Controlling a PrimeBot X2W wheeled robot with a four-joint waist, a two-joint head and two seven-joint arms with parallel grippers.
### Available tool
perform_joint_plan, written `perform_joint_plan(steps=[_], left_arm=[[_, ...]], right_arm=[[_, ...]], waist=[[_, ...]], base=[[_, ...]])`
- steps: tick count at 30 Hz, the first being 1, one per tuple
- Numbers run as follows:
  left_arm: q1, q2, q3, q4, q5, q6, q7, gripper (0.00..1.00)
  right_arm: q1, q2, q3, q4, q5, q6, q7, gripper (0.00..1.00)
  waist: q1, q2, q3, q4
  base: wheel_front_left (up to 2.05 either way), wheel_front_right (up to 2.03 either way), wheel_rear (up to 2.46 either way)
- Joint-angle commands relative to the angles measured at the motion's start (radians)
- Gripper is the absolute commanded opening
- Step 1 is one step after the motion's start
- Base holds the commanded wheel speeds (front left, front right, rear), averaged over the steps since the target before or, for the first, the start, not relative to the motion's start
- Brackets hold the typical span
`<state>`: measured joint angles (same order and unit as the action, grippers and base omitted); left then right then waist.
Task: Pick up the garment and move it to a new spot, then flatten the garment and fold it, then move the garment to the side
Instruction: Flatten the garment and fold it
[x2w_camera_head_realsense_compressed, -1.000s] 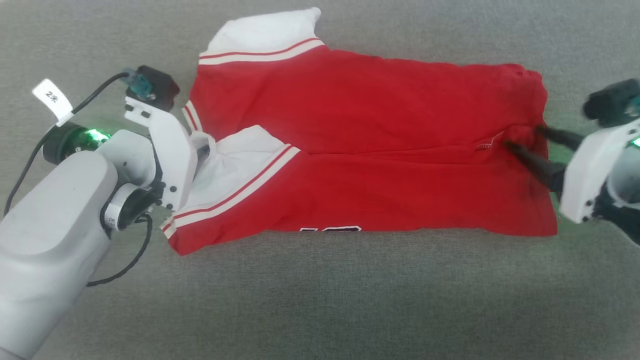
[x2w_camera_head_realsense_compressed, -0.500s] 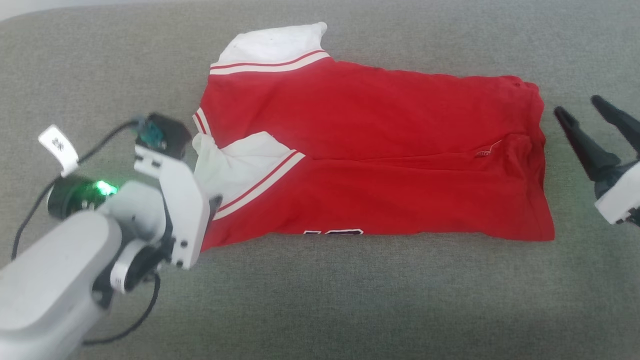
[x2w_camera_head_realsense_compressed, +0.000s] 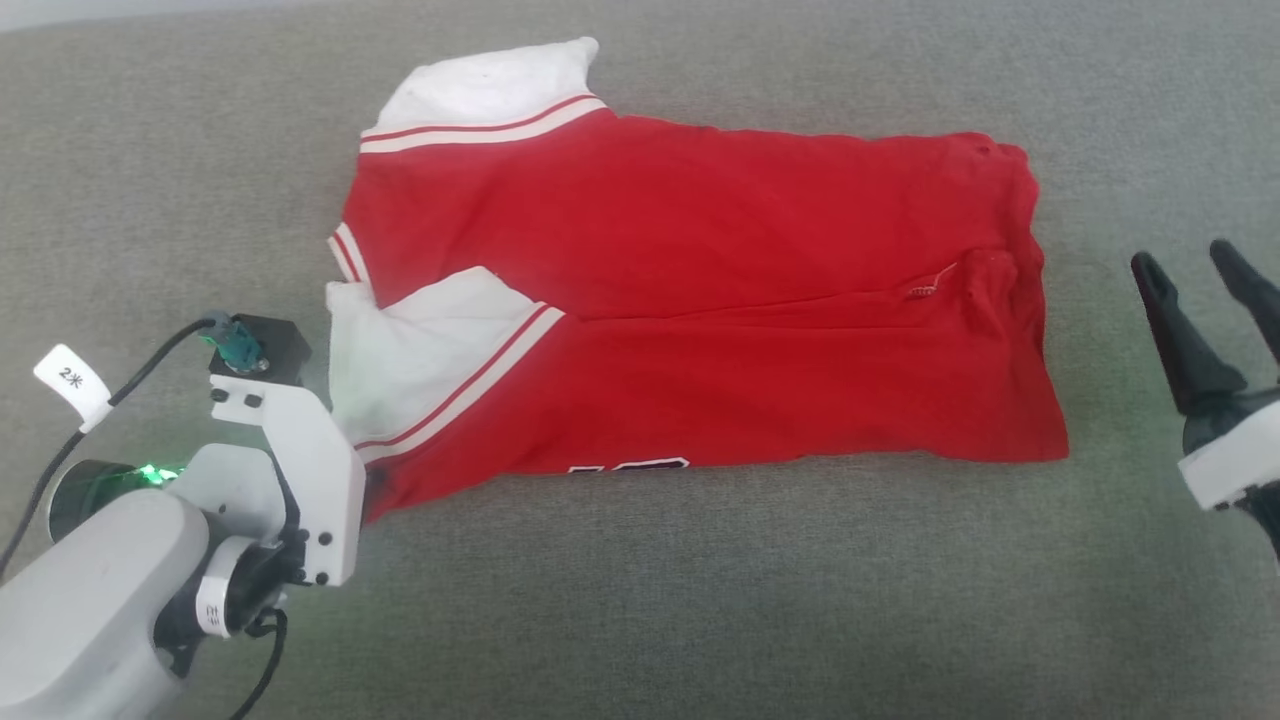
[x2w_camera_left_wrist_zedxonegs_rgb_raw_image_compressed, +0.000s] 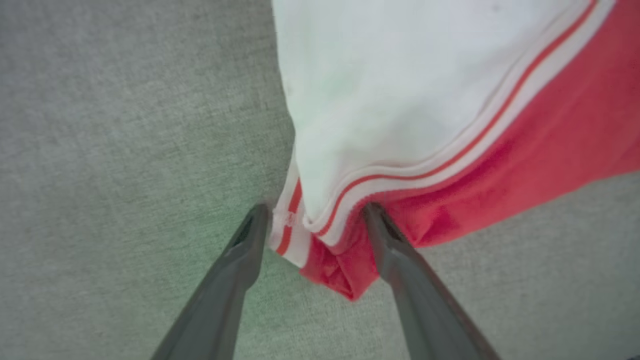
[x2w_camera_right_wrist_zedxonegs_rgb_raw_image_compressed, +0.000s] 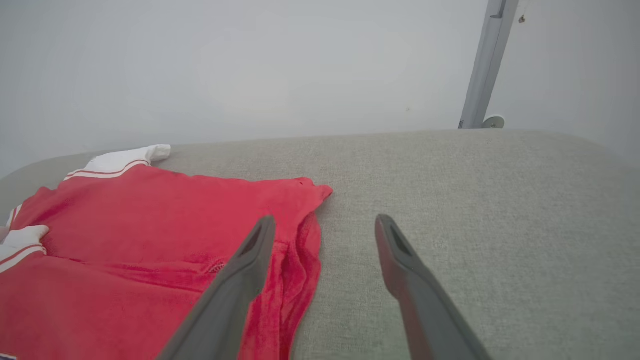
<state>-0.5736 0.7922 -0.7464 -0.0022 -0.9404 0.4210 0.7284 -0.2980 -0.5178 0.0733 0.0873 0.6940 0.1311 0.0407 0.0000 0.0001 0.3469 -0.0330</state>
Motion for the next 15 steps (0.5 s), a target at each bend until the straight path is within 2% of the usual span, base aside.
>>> perform_joint_plan(steps=[1,5,6,7,15], left_arm=[[0.019,-0.010,0.001,0.023,-0.015,0.002,-0.004,1.00],[0.033,-0.042,0.003,0.086,-0.041,-0.004,-0.002,1.00],[0.034,-0.046,-0.007,0.098,-0.040,-0.014,0.006,0.34],[0.035,-0.048,-0.013,0.111,-0.043,-0.018,0.013,0.00],[0.023,-0.059,0.000,0.136,-0.051,-0.035,-0.016,0.00]], right_arm=[[0.021,0.017,-0.018,-0.019,-0.012,-0.001,0.019,1.00],[0.064,0.051,-0.057,-0.069,-0.029,-0.001,0.091,1.00],[0.072,0.056,-0.061,-0.079,-0.029,-0.001,0.111,1.00],[0.078,0.061,-0.067,-0.087,-0.025,-0.001,0.130,1.00],[0.123,0.072,-0.059,-0.105,0.021,-0.001,0.323,1.00]], waist=[[0.0000,-0.0001,0.006,-0.009],[0.0000,-0.0001,0.013,-0.018],[0.0000,-0.0001,0.013,-0.020],[0.0000,-0.0001,0.014,-0.021],[0.0000,-0.0001,0.009,0.000]], base=[[0.00,0.00,0.00],[0.00,0.00,0.00],[0.00,0.00,0.00],[0.00,0.00,0.00],[0.00,0.00,0.00]])
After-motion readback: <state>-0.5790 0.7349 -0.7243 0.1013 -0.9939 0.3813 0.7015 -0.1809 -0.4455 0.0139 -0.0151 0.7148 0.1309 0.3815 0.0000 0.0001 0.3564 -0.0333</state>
